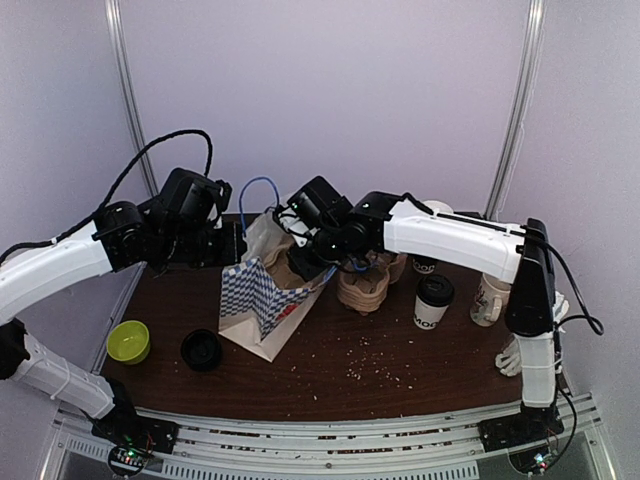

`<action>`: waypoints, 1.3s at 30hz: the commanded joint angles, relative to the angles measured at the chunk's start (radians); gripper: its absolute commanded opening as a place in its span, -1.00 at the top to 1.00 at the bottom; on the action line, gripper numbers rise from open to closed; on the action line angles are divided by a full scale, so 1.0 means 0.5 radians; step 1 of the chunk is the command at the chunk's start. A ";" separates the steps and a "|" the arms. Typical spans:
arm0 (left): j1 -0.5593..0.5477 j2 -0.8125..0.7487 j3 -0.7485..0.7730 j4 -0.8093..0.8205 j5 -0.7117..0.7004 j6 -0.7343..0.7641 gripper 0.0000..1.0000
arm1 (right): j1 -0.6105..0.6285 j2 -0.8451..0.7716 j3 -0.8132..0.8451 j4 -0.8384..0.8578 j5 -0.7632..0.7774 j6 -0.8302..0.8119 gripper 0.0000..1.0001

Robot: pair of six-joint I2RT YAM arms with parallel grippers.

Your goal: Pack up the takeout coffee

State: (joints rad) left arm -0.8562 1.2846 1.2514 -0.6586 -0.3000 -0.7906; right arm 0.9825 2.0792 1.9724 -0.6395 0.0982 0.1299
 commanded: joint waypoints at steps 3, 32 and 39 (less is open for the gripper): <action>0.013 -0.045 0.063 0.082 0.095 0.003 1.00 | -0.026 0.082 0.228 -0.302 0.107 0.050 0.34; 0.010 -0.004 -0.034 0.280 0.228 -0.078 1.00 | -0.053 0.276 0.221 -0.334 -0.068 0.151 0.16; 0.010 0.013 -0.036 0.290 0.233 -0.076 1.00 | -0.078 0.333 0.197 -0.265 -0.129 0.190 0.04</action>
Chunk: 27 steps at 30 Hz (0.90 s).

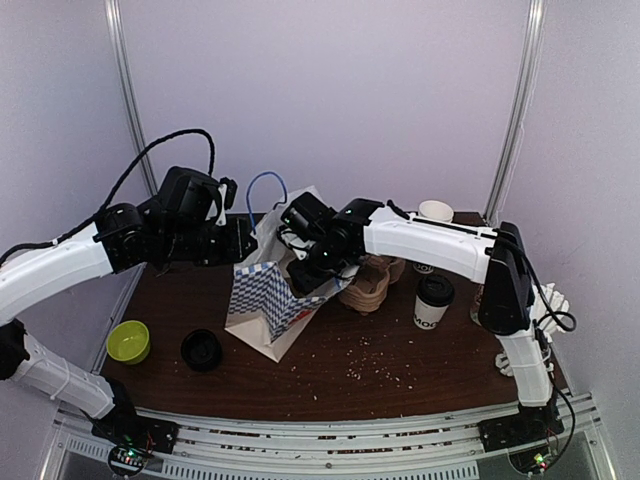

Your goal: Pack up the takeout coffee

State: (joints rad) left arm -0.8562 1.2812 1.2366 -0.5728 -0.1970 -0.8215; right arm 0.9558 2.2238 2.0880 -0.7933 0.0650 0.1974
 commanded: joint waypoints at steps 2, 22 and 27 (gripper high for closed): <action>0.010 0.024 -0.011 0.121 0.031 -0.013 1.00 | -0.025 0.047 -0.046 0.075 -0.095 0.066 -0.02; 0.010 0.010 -0.014 0.075 -0.035 0.059 1.00 | -0.024 -0.345 -0.096 0.187 -0.227 0.176 -1.00; 0.010 0.017 -0.019 0.077 -0.028 0.075 1.00 | -0.025 -0.462 -0.096 0.160 -0.257 0.182 -1.00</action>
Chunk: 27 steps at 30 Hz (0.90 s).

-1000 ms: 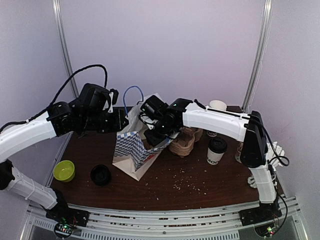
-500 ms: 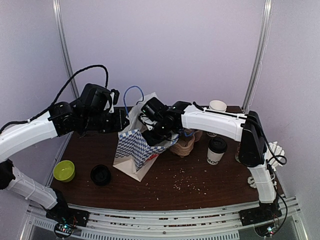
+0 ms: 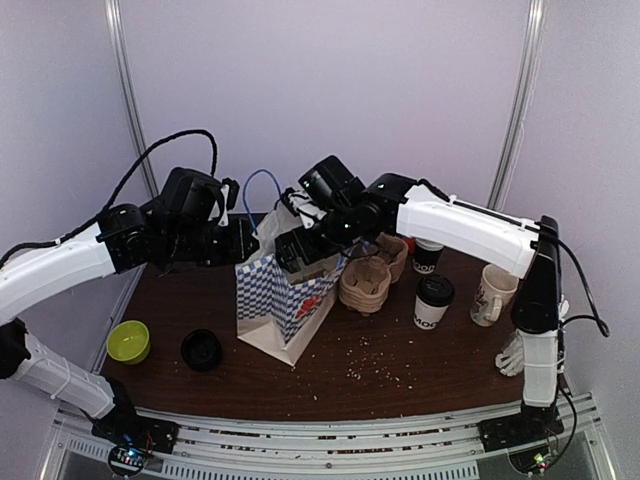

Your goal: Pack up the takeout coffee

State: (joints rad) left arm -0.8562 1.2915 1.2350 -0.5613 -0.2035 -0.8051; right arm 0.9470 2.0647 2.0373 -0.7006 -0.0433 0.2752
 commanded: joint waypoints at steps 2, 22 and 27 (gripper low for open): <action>0.010 -0.002 -0.016 0.055 -0.009 0.042 1.00 | -0.007 -0.180 0.006 -0.030 -0.040 0.026 -1.00; 0.010 -0.027 0.006 0.055 -0.053 0.125 1.00 | -0.016 -0.574 0.222 -0.079 0.087 0.028 -1.00; 0.010 -0.037 0.043 0.054 -0.095 0.221 1.00 | -0.031 -0.763 0.107 -0.060 0.423 -0.029 -1.00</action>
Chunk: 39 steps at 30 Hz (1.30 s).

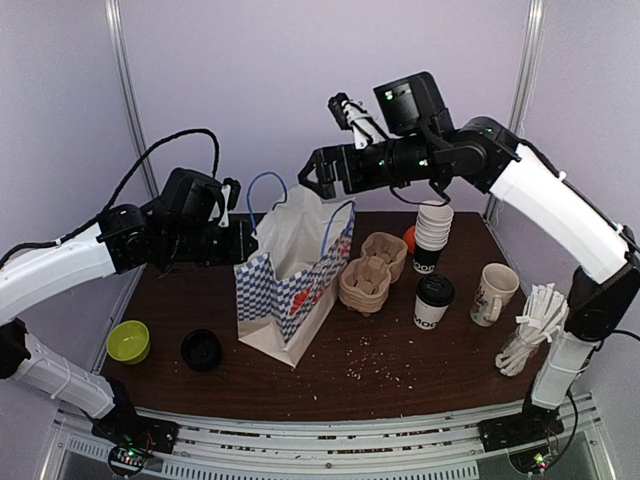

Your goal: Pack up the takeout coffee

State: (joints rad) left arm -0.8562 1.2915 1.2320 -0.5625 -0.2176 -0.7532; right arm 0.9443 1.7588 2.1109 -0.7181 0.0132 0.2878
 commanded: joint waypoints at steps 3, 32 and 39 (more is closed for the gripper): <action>0.010 -0.069 0.044 0.096 -0.049 0.224 1.00 | -0.084 -0.183 -0.126 -0.022 0.413 -0.105 -0.99; 0.010 -0.258 -0.018 0.145 0.239 0.936 1.00 | -0.084 0.127 -0.141 -0.114 0.320 -0.419 -0.05; 0.010 -0.363 -0.113 0.159 0.227 0.938 1.00 | -0.044 0.144 -0.126 -0.133 0.304 -0.410 0.40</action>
State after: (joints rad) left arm -0.8562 1.1526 1.1957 -0.5461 -0.1116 -0.3031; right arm 0.9039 1.8317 2.0483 -0.7624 0.1509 0.0795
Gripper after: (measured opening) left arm 0.004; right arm 0.356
